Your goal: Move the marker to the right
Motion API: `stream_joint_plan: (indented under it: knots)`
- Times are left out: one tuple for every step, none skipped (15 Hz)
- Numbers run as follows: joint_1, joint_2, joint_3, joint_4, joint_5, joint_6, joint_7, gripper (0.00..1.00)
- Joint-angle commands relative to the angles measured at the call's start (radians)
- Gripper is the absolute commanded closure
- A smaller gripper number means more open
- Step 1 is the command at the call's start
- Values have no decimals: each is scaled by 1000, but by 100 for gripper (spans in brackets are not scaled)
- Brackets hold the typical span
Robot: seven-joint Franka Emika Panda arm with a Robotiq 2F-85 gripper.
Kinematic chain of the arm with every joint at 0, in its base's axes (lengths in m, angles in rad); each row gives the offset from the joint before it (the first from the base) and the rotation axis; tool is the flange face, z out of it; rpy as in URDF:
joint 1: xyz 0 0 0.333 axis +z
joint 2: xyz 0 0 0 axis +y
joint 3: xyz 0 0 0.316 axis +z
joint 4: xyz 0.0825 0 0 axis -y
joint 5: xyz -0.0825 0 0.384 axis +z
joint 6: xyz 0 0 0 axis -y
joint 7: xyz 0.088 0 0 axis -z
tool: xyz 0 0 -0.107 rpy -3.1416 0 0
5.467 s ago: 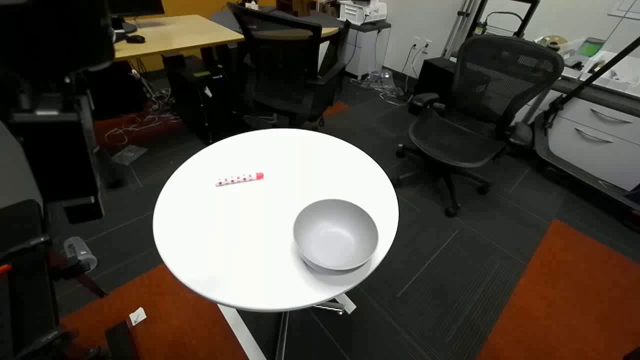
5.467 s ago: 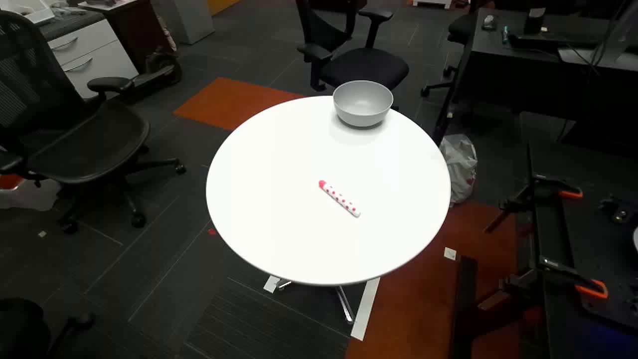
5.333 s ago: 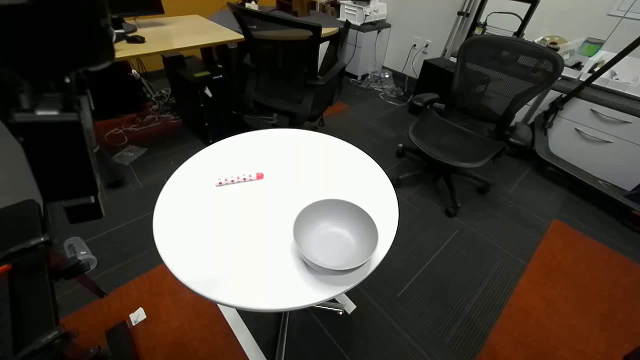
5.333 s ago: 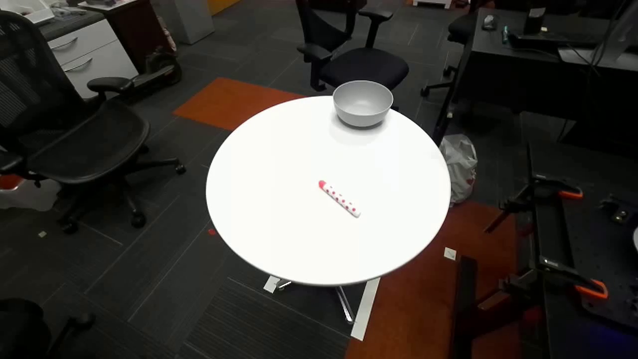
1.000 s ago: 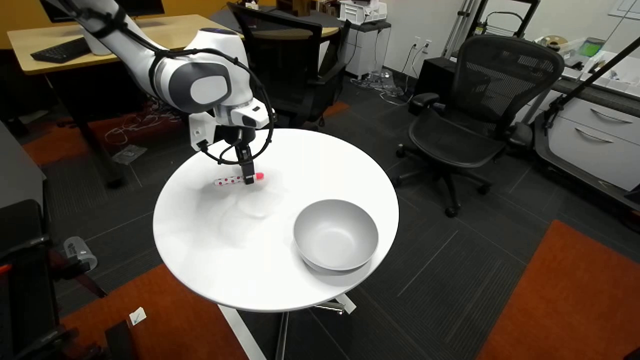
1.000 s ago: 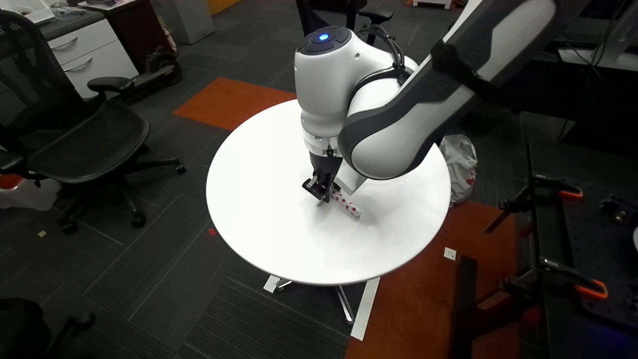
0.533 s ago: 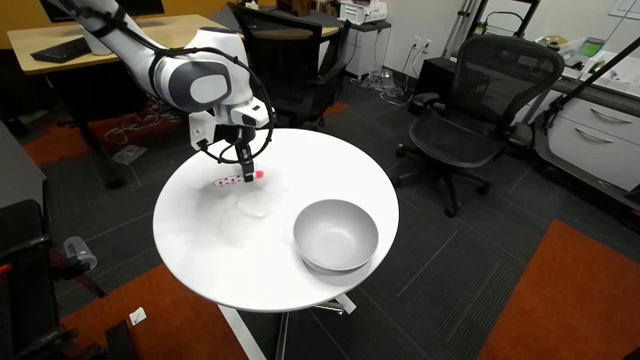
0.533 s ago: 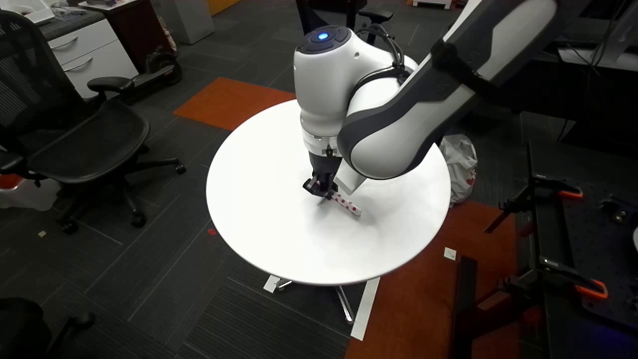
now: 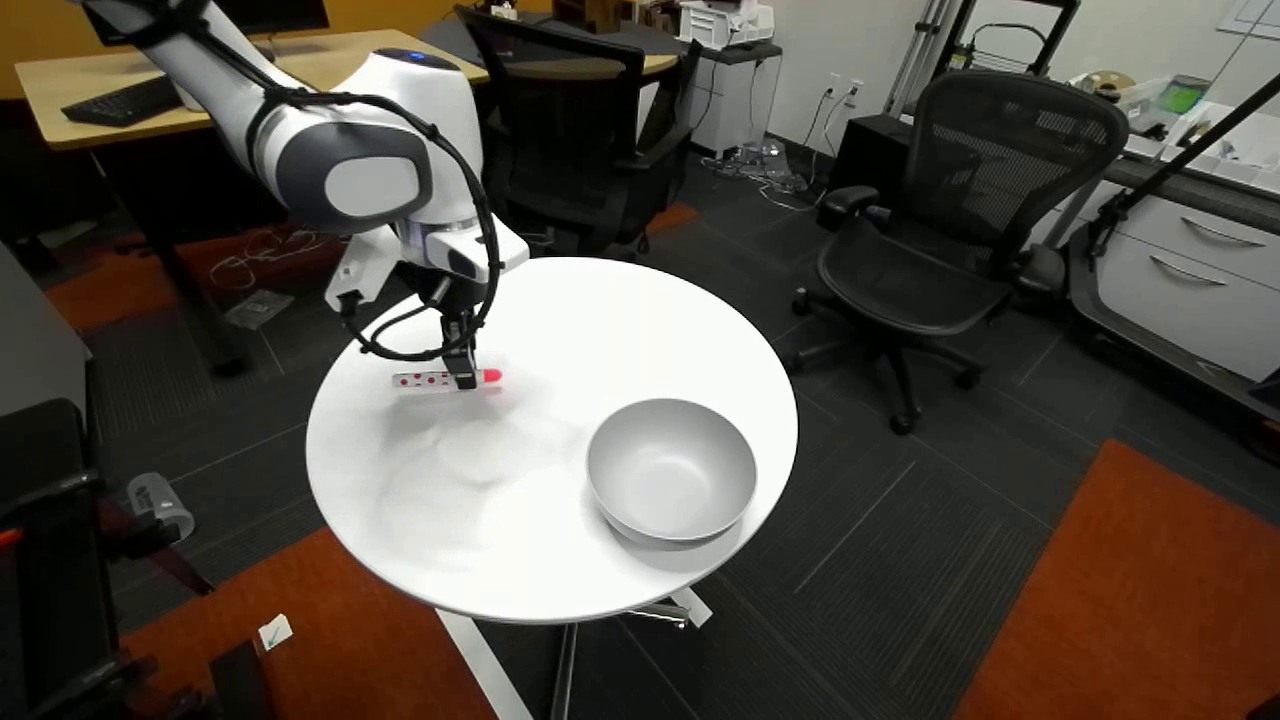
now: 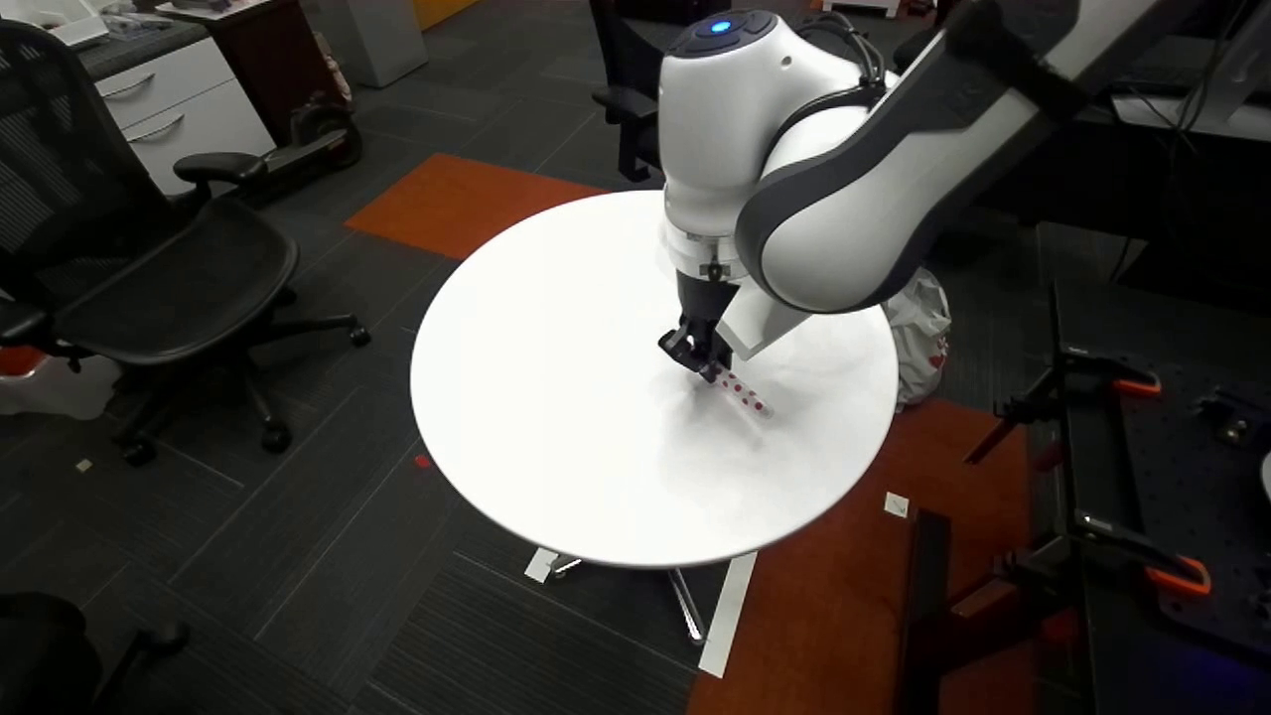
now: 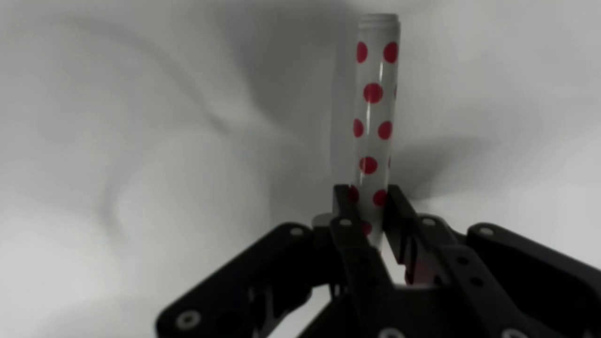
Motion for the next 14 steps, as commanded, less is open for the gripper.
stream_joint_plan:
  knots:
    - [-33,-115,-3,-161,48,15,25,95]
    - [-38,-128,-8,-186,52,21,27,95]
    - [-35,-145,-20,-214,44,31,35,95]
    - [-34,-157,-28,-234,36,41,40,95]
    - [-32,-172,-38,-255,28,49,46,95]
    - [-29,-181,-46,-269,21,60,51,95]
    - [-25,-190,-54,-280,14,67,56,95]
    - [-22,-197,-59,-290,8,77,61,95]
    - [-18,-203,-64,-295,-1,83,73,95]
    - [-14,-208,-69,-299,-15,83,86,95]
    - [-12,-213,-71,-302,-25,86,95,95]
    - [-12,-217,-71,-303,-34,84,99,55]
    - [-15,-220,-67,-303,-40,82,106,54]
    - [-18,-223,-64,-303,-44,81,106,49]
